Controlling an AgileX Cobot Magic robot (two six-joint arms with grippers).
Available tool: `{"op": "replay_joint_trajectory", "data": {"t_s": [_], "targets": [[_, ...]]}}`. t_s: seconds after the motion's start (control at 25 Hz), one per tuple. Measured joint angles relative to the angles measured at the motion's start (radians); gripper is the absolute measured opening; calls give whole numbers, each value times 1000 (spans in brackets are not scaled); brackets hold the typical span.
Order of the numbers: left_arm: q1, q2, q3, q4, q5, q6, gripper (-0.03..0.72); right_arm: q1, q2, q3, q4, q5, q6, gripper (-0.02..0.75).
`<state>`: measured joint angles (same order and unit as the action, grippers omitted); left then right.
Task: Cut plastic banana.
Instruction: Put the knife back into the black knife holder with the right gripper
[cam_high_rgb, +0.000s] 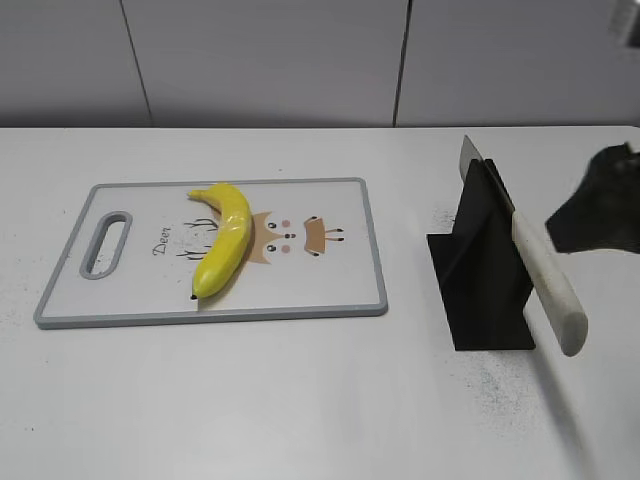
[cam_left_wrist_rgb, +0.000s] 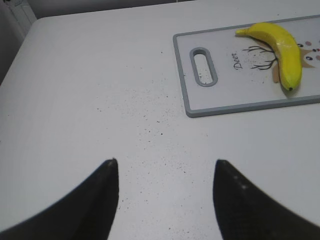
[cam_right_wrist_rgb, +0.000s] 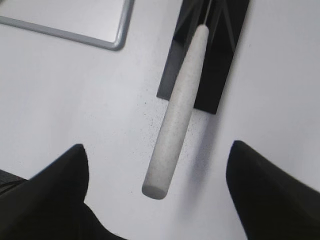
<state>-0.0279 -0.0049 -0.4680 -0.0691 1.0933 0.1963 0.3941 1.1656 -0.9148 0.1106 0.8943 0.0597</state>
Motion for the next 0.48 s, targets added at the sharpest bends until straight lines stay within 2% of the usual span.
{"op": "replay_joint_trajectory", "data": {"t_s": [0.2, 0.48], "targets": [[0, 0, 0, 0, -1, -1, 560, 0, -269, 110, 2, 3, -145, 594], [0, 0, 0, 0, -1, -2, 560, 0, -620, 313, 0, 25, -167, 571]]}}
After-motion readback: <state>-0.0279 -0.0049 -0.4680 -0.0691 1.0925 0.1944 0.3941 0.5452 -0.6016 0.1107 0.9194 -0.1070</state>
